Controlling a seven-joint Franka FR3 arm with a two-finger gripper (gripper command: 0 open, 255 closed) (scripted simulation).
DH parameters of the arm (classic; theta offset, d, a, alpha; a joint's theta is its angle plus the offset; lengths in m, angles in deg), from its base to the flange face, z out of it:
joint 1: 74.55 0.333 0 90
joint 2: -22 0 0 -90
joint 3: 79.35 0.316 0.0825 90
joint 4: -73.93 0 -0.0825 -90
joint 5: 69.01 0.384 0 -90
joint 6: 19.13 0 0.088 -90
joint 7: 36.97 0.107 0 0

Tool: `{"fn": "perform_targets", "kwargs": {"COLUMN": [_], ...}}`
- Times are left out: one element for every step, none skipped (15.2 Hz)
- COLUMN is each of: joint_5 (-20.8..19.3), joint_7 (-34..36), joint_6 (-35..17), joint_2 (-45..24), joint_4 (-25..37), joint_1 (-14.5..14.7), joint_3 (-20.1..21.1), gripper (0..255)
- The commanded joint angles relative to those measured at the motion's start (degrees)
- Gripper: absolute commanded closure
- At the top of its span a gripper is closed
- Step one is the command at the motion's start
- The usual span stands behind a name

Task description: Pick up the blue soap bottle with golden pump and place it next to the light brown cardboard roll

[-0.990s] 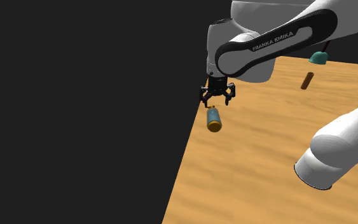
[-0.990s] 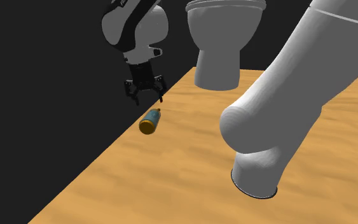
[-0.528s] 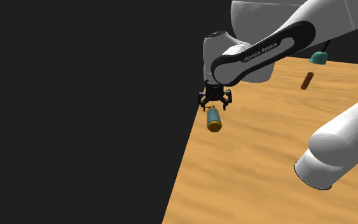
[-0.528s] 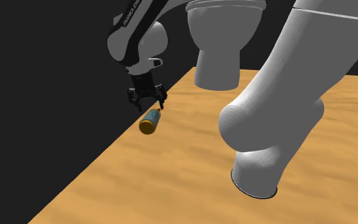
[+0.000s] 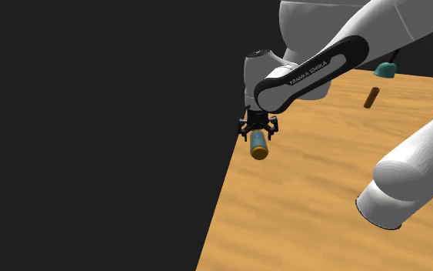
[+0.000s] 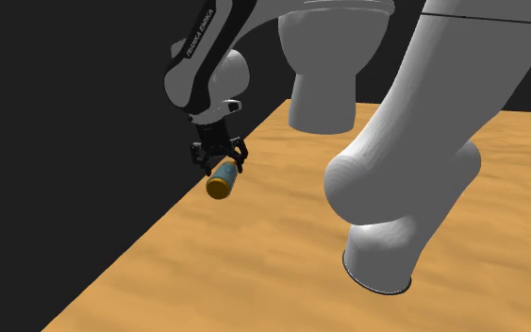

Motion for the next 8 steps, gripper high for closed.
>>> {"fn": "perform_targets", "kwargs": {"joint_5": [-0.06, -0.06, -0.06, -0.07, -0.09, -0.11, -0.14, -0.22], "joint_7": [0.04, 0.05, 0.05, 0.09, 0.11, 0.09, 0.15, 0.29], "joint_6": [0.0, 0.0, 0.0, 0.01, 0.0, -0.05, -0.02, -0.07], "joint_2": [-0.49, -0.49, -0.49, -0.52, -0.55, -0.56, -0.63, -0.8], "joint_4": [-0.21, -0.21, -0.21, -0.19, -0.18, -0.21, -0.13, -0.03], "joint_1": [0.03, 0.03, 0.04, 0.05, 0.05, 0.03, 0.03, 0.04], "joint_3": [0.09, 0.08, 0.08, 0.1, 0.11, 0.09, 0.12, 0.18], "gripper": [0, 0, 0, 255, 255, 255, 255, 255]}}
